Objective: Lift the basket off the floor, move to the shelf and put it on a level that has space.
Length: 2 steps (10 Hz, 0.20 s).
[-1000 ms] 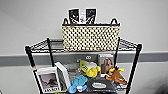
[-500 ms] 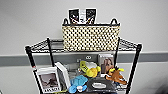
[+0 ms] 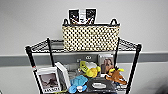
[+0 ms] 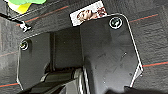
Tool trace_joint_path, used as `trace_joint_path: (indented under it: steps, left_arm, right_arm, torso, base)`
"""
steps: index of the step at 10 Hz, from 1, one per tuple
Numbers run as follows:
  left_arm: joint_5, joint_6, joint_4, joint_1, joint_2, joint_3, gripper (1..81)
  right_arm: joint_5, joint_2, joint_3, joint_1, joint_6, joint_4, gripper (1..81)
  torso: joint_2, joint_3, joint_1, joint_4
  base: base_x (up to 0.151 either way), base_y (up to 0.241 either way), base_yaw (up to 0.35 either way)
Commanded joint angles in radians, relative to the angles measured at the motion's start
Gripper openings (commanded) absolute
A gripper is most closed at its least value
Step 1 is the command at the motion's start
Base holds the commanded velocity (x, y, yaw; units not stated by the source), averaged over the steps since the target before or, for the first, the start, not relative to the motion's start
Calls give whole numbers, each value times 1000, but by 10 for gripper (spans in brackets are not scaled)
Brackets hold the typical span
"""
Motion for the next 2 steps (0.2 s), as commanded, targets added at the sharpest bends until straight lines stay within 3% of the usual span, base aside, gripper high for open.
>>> trace_joint_path:
  steps: [1, 2]
  left_arm:
    - [44, -2, 15, -54, 26, -45, 811]
    - [45, -2, 15, -51, 55, -81, 811]
  right_arm:
    - [-59, 14, 3, 46, -4, -5, 811]
    - [-51, 14, 4, 45, -4, -5, 811]
  torso:
    - [0, 0, 1, 0]
    - [0, 0, 1, 0]
  base:
    - [0, 0, 0]
    - [0, 0, 0]
